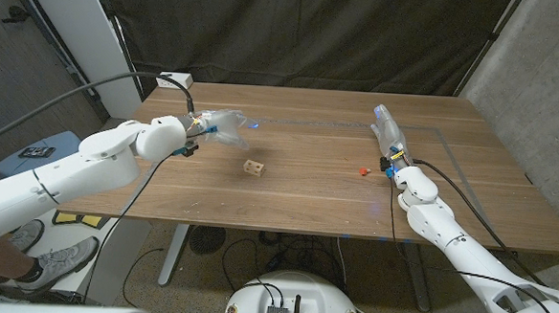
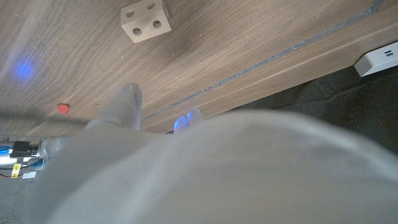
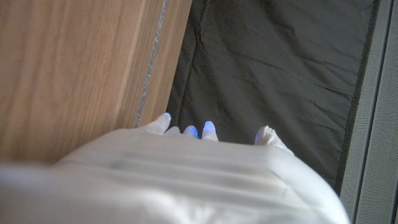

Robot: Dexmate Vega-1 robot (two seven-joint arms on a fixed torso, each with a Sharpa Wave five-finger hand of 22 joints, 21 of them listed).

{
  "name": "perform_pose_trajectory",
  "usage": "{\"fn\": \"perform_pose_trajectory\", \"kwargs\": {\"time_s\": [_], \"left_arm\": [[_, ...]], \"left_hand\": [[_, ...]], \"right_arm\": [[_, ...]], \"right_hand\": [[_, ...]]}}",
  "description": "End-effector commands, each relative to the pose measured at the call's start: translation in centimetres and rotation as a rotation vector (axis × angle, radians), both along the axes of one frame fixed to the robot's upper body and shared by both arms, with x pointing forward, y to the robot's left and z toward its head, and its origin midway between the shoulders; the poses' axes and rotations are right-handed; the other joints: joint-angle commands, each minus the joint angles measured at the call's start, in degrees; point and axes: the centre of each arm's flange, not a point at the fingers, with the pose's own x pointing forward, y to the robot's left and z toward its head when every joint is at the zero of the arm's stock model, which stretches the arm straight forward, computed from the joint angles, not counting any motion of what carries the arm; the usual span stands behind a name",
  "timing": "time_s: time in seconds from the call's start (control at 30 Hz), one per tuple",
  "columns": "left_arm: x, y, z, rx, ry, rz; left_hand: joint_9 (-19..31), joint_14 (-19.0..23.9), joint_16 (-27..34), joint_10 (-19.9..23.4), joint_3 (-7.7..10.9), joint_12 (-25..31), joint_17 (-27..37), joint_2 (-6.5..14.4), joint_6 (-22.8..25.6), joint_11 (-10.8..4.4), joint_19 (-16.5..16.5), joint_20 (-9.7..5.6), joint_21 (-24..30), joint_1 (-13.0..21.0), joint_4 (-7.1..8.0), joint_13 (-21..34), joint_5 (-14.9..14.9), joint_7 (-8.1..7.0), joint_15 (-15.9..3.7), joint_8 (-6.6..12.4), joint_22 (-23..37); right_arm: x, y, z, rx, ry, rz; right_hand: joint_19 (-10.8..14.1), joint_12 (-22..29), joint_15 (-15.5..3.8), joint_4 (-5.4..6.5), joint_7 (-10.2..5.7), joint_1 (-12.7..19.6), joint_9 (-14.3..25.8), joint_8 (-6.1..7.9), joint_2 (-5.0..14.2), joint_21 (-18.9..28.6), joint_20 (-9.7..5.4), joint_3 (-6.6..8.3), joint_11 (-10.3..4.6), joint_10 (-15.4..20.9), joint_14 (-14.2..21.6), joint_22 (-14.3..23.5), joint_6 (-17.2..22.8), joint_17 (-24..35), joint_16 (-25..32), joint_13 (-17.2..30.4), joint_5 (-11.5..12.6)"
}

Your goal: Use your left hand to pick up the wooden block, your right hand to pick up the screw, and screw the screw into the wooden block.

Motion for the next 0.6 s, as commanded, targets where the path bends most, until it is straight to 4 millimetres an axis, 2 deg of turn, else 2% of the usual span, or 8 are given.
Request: {"fn": "perform_pose_trajectory", "kwargs": {"time_s": [0.03, 0.27, 0.6], "left_arm": [[-0.5, -1.6, -0.9, 0.101, -0.069, 0.066], [-0.4, -2.6, -1.7, 0.179, -0.076, 0.114], [-0.5, -3.8, -2.5, 0.264, -0.128, 0.166]], "left_hand": [[0.3, 0.1, 0.2, 0.3, -0.40, 0.3, 0.2, -0.2, 0.2, 0.05, -3.9, 1.01, -0.2, 1.4, 0.03, 0.3, 0.6, 0.50, -0.10, 0.14, 0.2], [0.3, -1.7, -0.4, 0.3, -0.54, 0.1, 0.2, -0.4, 0.5, 0.13, -6.0, 2.11, -0.1, 3.1, 0.37, 0.6, 0.5, 0.73, 0.72, -0.07, 0.3], [0.3, -2.1, -0.4, 0.2, -0.62, 0.0, 0.2, -0.5, 0.5, -0.02, -6.8, 2.60, 0.0, 3.8, 0.52, 0.7, 0.4, 0.61, 0.84, -0.23, 0.3]], "right_arm": [[0.2, -0.1, -0.3, 0.013, 0.000, -0.002], [0.2, -0.2, -0.4, 0.019, 0.002, -0.011], [0.1, -0.5, -0.7, 0.029, 0.004, -0.021]], "right_hand": [[0.1, 0.1, 0.05, -0.35, -0.44, 0.0, 0.3, 0.22, -0.20, 0.3, -0.31, 0.21, -0.14, -0.1, -1.2, 0.1, 0.2, 0.1, 0.0, 0.3, 0.6], [0.0, 0.1, 0.08, -0.43, -0.44, 0.0, 0.3, 0.22, -0.19, 0.3, -0.32, 0.25, -0.27, -0.1, -1.2, 0.2, 0.2, 0.1, 0.0, 0.3, 0.6], [0.0, 0.1, 0.06, -0.57, -0.50, 0.0, 0.3, 0.22, -0.18, 0.3, -0.30, 0.31, -0.21, -0.1, -1.3, 0.2, 0.1, 0.1, 0.1, 0.3, 0.6]]}}
